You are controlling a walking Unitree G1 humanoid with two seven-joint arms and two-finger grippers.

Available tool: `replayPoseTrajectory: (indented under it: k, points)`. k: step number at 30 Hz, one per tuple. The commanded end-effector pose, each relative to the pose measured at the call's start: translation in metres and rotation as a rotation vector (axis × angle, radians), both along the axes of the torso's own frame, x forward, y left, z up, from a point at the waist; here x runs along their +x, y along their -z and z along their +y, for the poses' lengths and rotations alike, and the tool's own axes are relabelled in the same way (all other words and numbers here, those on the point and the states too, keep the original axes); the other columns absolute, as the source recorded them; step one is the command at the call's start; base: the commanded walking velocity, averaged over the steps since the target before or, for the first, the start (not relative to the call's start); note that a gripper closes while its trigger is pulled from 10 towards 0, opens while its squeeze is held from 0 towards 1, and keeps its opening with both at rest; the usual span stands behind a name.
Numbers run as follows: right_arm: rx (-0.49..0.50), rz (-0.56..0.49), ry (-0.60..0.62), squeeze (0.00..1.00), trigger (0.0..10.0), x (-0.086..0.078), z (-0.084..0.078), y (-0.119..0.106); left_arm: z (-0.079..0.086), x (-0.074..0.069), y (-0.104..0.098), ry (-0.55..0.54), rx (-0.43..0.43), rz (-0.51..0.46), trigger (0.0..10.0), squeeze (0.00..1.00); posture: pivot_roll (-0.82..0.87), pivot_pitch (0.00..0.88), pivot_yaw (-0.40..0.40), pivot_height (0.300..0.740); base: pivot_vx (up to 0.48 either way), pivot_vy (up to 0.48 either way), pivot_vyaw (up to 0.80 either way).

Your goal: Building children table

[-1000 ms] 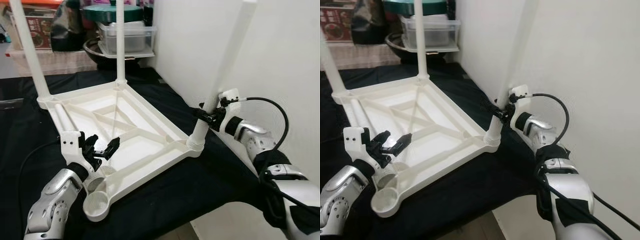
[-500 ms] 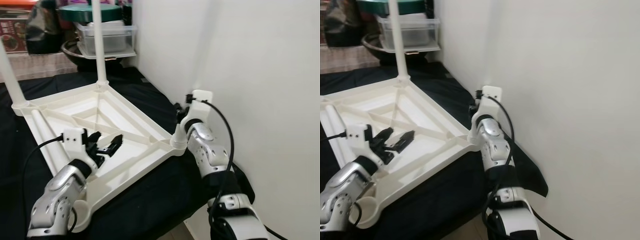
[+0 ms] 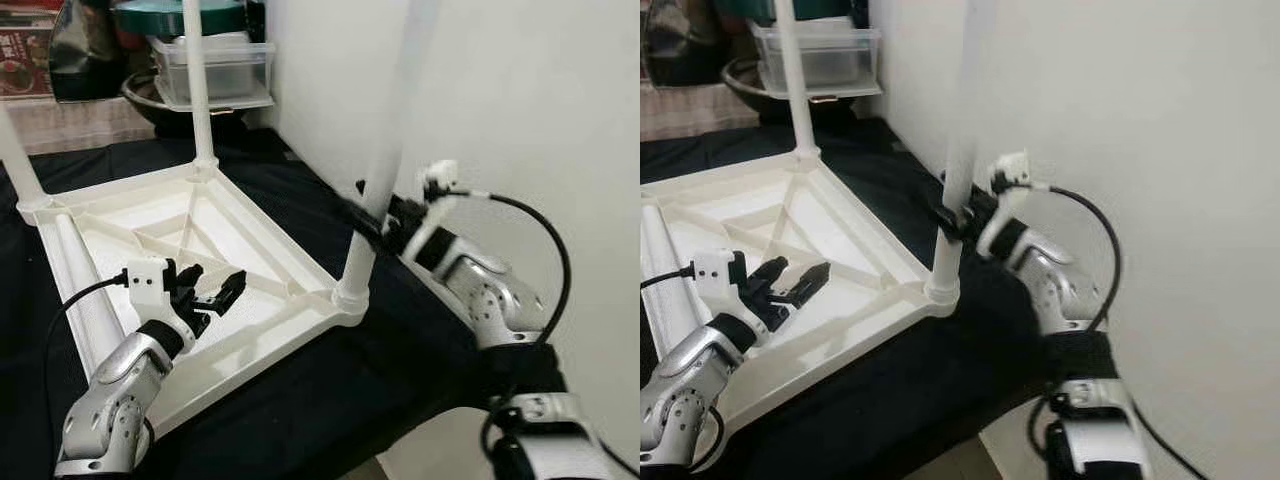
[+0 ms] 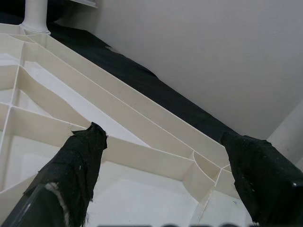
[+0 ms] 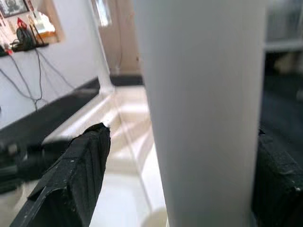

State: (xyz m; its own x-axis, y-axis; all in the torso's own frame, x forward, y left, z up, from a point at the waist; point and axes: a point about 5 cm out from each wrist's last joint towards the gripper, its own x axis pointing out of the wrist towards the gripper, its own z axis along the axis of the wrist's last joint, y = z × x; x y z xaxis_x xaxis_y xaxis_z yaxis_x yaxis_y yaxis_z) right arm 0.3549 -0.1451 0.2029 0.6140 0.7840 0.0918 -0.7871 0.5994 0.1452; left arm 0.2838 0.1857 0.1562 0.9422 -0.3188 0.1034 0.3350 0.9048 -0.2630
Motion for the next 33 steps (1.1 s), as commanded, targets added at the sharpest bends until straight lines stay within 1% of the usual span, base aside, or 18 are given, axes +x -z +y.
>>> replayPoseTrajectory:
  k: [1,7,8,10,11,12,14,15,20,22,23,24,27,29,30,31,32,33]
  points:
    - [-0.04,0.026,-0.108,0.0,10.0,-0.004,0.014,0.01,-0.001,0.001,0.002,0.001,-0.001,0.0,10.0,0.0,-0.02,0.0,-0.121,0.74,0.0,0.0,0.0]
    - [-0.019,0.017,-0.258,0.0,10.0,-0.013,0.048,0.01,0.001,-0.001,0.001,0.0,0.001,-0.003,10.0,0.0,0.01,0.0,-0.135,0.74,0.0,0.0,0.0]
    - [-0.005,0.01,-0.283,0.0,8.1,-0.014,0.052,0.008,0.002,-0.002,0.001,0.0,0.002,-0.004,10.0,0.0,0.01,0.0,-0.135,0.74,0.0,0.0,0.0]
    - [0.006,0.005,-0.301,0.0,8.1,-0.015,0.055,0.007,0.002,-0.003,0.0,0.0,0.003,-0.004,10.0,0.0,0.01,0.0,-0.135,0.74,0.0,0.0,0.0]
    - [0.012,-0.005,-0.349,0.0,5.7,-0.016,0.057,0.006,0.003,-0.003,0.0,0.002,0.004,-0.005,10.0,0.0,0.02,0.0,-0.142,0.74,0.0,0.0,0.0]
    - [0.016,-0.014,-0.385,0.0,2.6,-0.017,0.058,0.005,0.003,-0.003,0.0,0.002,0.006,-0.006,10.0,0.0,0.02,0.0,-0.144,0.74,0.0,0.0,0.0]
    - [0.021,-0.021,-0.412,0.0,2.6,-0.018,0.059,0.004,0.004,-0.003,-0.001,0.002,0.007,-0.008,10.0,0.0,0.02,0.0,-0.144,0.74,0.0,0.0,0.0]
    - [0.024,-0.036,-0.462,0.0,0.0,-0.021,0.06,0.002,0.005,-0.003,-0.001,0.001,0.008,-0.009,10.0,0.0,0.02,0.0,-0.144,0.74,0.0,0.0,0.0]
    - [0.01,-0.032,-0.441,0.0,0.0,-0.023,0.061,0.003,0.004,-0.003,0.0,0.008,0.007,-0.008,10.0,0.0,0.01,0.0,-0.14,0.74,0.0,0.0,0.0]
    - [-0.081,-0.005,-0.256,0.0,0.0,-0.014,0.065,0.012,0.001,-0.003,0.001,0.017,0.006,-0.006,10.0,0.0,0.01,0.0,-0.136,0.74,0.0,0.0,0.0]
    - [-0.143,0.048,-0.083,0.0,0.0,-0.006,0.063,0.022,0.0,-0.003,0.001,0.019,0.006,-0.005,10.0,0.0,0.0,0.0,-0.133,0.74,0.0,0.0,0.0]
    - [-0.185,0.109,0.147,0.0,0.0,0.003,0.054,0.032,0.0,-0.003,0.001,0.021,0.005,-0.004,10.0,0.0,-0.01,0.0,-0.128,0.74,0.0,0.0,0.0]
    - [-0.267,0.156,0.584,0.0,0.0,0.009,0.031,0.049,-0.001,-0.001,0.002,0.024,0.005,-0.002,10.0,0.0,-0.01,0.0,-0.119,0.74,0.0,0.0,0.0]
    - [-0.276,0.158,0.654,0.0,0.0,0.008,0.027,0.051,-0.001,-0.001,0.002,0.025,0.005,-0.001,10.0,0.0,-0.01,0.0,-0.119,0.74,0.0,0.0,0.0]
    - [-0.26,0.193,0.757,0.0,0.0,0.004,0.024,0.056,-0.003,0.001,0.002,0.032,0.006,0.0,10.0,0.0,-0.01,0.0,-0.108,0.74,0.0,0.0,0.0]
    - [-0.26,0.193,0.757,0.0,0.0,0.004,0.024,0.056,-0.003,0.001,0.002,0.032,0.006,0.0,10.0,0.0,-0.01,0.0,-0.108,0.74,0.0,0.0,0.0]
    - [-0.25,0.175,0.874,0.0,0.0,-0.002,0.022,0.055,-0.006,0.003,0.001,0.041,0.008,-0.003,10.0,0.0,-0.01,0.0,-0.102,0.74,0.0,0.0,0.0]
    - [-0.25,0.175,0.874,0.0,0.0,-0.002,0.022,0.055,-0.006,0.003,0.001,0.041,0.008,-0.003,10.0,0.0,-0.01,0.0,-0.102,0.74,0.0,0.0,0.0]
